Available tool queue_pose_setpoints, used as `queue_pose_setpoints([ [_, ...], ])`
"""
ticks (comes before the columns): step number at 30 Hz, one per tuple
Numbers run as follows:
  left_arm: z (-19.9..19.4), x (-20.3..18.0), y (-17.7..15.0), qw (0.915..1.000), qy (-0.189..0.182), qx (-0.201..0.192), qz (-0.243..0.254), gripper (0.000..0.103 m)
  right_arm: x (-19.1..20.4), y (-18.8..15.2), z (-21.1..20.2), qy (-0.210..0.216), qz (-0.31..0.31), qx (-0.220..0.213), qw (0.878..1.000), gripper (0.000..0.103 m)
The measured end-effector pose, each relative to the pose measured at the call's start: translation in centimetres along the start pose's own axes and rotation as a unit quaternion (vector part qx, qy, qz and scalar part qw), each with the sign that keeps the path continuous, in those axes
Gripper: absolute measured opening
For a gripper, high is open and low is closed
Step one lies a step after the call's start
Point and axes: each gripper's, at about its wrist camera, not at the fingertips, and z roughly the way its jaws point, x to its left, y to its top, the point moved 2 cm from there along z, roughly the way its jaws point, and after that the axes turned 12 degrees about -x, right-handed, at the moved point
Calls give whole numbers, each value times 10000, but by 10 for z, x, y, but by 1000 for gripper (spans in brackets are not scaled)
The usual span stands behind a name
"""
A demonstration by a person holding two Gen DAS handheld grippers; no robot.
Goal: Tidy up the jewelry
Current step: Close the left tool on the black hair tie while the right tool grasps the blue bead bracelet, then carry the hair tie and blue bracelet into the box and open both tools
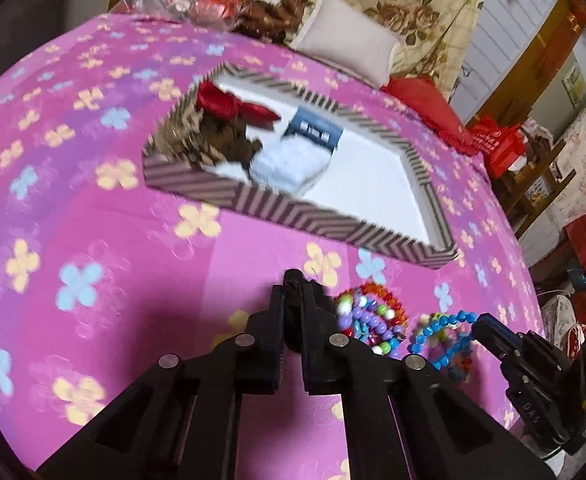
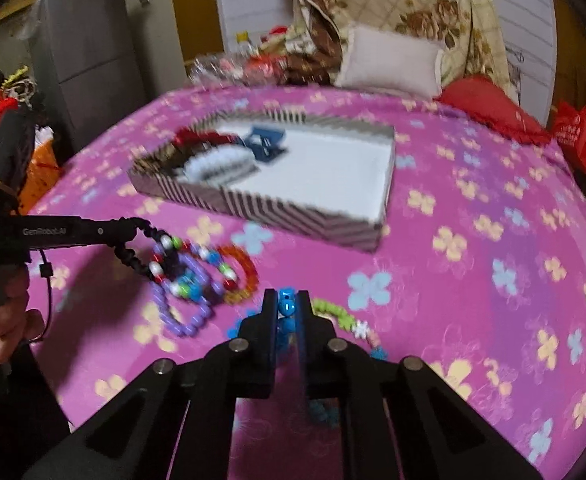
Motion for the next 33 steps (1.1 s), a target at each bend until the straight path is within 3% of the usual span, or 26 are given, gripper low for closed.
queue_pose_setpoints([
  [7,-29,-1,20,9980,321,-380,394,6,14,26,-15,184,-54,-267,9995,9],
  [13,-35,-3,24,9950,571,-484,655,6,21,38,-19,265,-76,-372,9989,9],
  [25,-22,-28,34,9921,579,-484,1003,7,6,62,-9,166,-8,-474,9987,9],
  [33,4,-49,57,9936,391,-361,997,7,-15,82,19,96,138,-454,9988,9],
])
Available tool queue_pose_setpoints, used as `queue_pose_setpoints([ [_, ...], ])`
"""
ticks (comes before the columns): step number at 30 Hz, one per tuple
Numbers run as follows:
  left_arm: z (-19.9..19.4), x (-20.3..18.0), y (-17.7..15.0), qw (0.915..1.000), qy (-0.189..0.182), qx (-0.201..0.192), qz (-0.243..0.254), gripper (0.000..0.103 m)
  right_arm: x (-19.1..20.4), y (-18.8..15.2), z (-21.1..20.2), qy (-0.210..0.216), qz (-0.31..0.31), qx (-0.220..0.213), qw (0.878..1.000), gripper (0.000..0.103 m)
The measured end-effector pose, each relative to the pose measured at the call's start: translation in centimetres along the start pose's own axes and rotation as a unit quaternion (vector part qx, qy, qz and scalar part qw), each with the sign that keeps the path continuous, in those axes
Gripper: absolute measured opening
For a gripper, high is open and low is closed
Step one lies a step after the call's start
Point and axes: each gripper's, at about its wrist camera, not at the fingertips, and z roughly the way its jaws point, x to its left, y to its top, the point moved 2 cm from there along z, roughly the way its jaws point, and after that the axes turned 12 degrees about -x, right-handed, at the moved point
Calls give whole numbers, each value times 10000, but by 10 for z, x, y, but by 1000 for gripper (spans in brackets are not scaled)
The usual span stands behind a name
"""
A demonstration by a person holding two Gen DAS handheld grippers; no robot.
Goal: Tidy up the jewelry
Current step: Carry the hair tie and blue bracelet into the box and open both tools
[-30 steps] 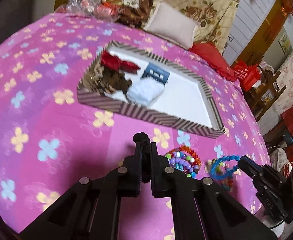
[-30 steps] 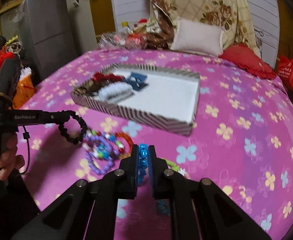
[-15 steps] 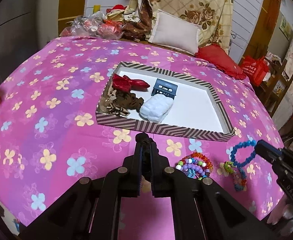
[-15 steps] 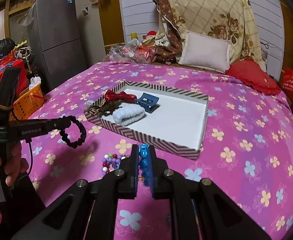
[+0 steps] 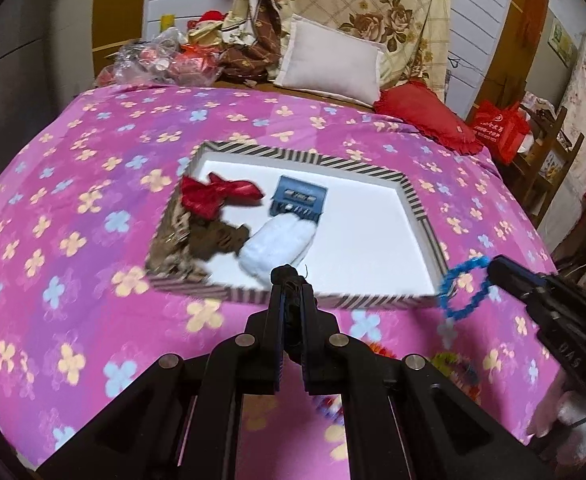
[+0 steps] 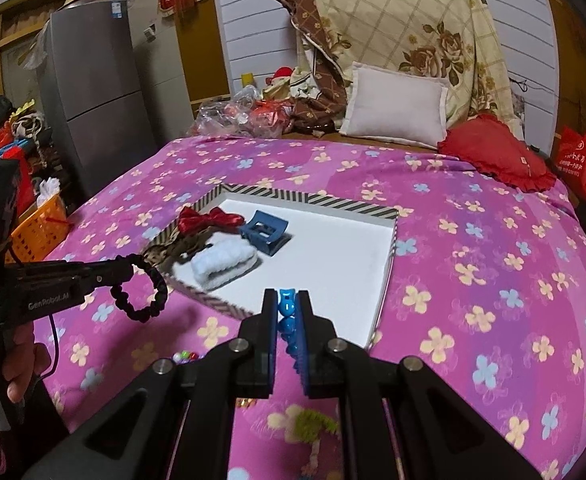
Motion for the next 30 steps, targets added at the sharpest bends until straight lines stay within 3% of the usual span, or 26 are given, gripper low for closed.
queue_pose_setpoints([
  [10,52,-26,23,9966,-562,286,-529,7,-27,7,49,324,733,167,9966,9],
  [19,102,-28,2,9970,-150,694,-300,7,-67,-14,98,-175,930,765,9926,9],
  [30,132,-23,-8,9953,173,938,-178,7,-62,-29,129,-347,620,1036,9921,9],
])
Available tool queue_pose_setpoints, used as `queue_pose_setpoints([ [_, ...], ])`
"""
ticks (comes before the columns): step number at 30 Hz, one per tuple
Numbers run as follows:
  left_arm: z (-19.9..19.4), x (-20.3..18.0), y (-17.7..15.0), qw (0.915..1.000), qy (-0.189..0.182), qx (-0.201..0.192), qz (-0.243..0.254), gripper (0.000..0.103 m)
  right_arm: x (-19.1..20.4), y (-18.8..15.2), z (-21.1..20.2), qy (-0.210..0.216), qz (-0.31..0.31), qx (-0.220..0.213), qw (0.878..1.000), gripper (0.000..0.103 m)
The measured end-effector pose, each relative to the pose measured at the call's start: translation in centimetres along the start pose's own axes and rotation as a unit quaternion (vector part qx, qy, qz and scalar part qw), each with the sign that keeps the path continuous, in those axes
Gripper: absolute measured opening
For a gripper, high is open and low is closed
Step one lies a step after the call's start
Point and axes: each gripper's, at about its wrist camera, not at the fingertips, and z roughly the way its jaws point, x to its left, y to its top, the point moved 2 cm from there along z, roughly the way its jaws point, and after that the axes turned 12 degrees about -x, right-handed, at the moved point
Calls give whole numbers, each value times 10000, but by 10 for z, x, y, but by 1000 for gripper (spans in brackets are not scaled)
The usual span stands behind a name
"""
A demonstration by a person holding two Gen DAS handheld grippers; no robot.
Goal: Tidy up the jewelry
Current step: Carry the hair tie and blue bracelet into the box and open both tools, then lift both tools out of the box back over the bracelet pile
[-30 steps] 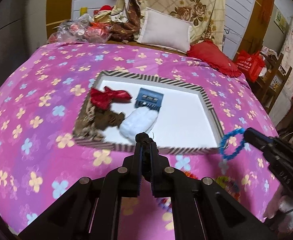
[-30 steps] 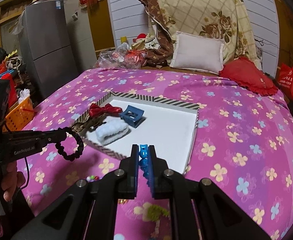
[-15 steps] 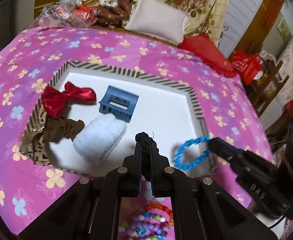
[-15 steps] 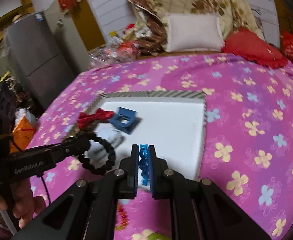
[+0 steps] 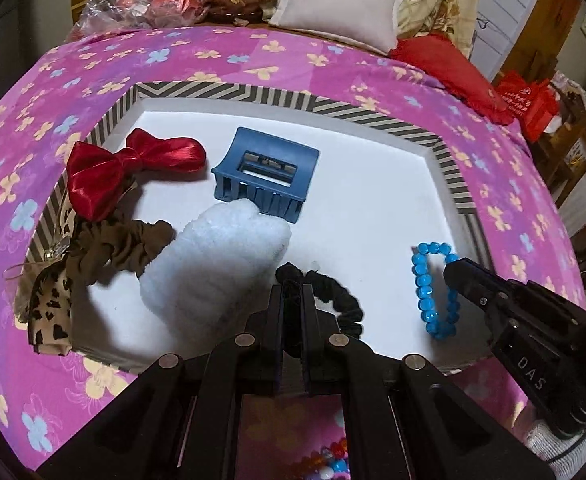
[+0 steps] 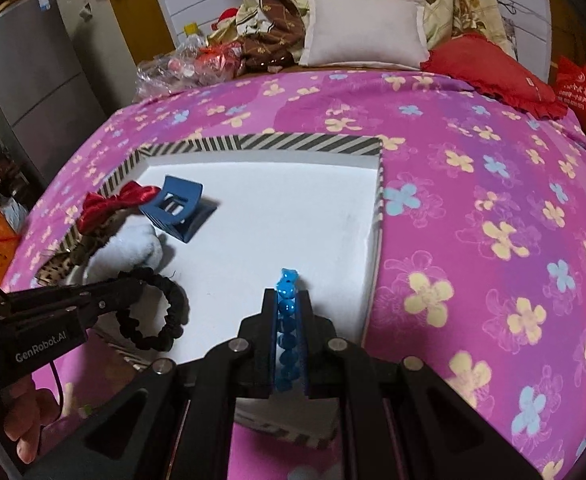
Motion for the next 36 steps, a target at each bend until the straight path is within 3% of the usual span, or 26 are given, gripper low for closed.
queue_pose_setpoints([
  [5,5,10,0,9999,109,38,-119,7,3,6,9,54,38,-52,10000,9],
  [10,3,7,-3,9999,137,-4,24,7,0,7,16,-214,-133,24,9997,9],
  [11,3,6,-3,9999,155,-21,72,9,-3,7,13,-164,-54,5,9999,10],
  [14,0,2,-4,9996,173,-76,194,22,-8,9,0,-106,108,-133,9998,28],
  [17,-8,0,-5,9994,151,-129,291,33,-7,8,-15,-74,118,-237,9996,30],
  [19,-16,-2,-6,9986,226,-234,414,35,-6,7,-25,-65,91,-305,9995,30],
  [23,-32,-1,-8,9975,351,-393,477,35,3,-1,-49,17,45,-445,9990,38],
  [36,-99,15,-40,9918,710,-916,540,35,51,-27,-118,220,-181,-821,9962,50],
])
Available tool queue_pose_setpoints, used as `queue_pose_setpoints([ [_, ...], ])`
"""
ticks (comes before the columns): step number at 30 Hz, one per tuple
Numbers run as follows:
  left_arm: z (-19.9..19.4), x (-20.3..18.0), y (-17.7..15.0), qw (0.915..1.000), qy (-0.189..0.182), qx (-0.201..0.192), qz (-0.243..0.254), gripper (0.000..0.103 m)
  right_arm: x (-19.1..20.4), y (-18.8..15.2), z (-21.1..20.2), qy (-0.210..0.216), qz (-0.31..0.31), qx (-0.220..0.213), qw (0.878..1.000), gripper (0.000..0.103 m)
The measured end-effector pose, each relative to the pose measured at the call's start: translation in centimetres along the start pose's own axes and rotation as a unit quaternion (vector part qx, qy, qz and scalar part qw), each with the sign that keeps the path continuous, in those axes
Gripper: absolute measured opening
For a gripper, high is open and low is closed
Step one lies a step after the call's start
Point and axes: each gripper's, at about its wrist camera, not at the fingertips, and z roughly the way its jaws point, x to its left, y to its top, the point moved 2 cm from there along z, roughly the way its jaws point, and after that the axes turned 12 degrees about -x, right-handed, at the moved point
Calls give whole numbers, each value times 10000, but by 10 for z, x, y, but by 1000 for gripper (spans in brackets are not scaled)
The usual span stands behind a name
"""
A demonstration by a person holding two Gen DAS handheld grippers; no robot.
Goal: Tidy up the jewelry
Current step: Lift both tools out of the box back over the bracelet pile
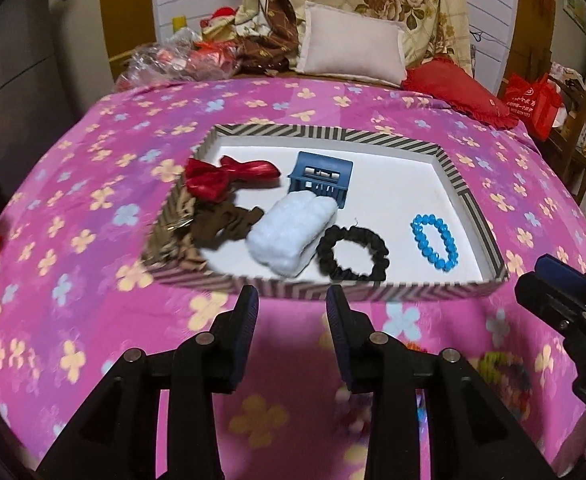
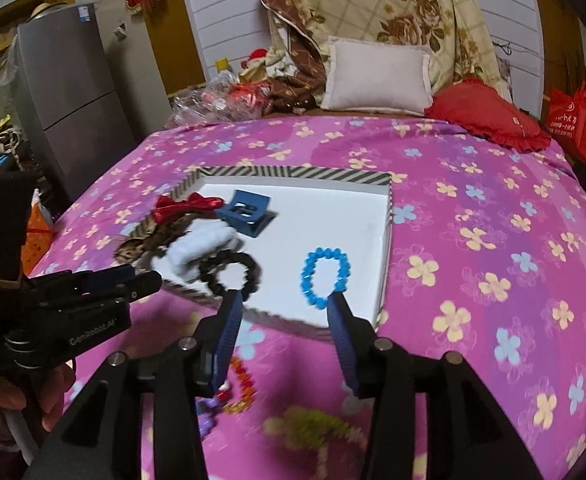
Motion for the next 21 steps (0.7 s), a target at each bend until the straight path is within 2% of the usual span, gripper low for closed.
queue_pose_setpoints([
  [10,-52,9,-22,9995,103,-297,-57,35,30,-15,-40,49,-35,-114,9999,56],
  [21,-78,16,-42,9987,202,-468,-93,35,46,-25,-61,50,-91,-153,9998,57],
])
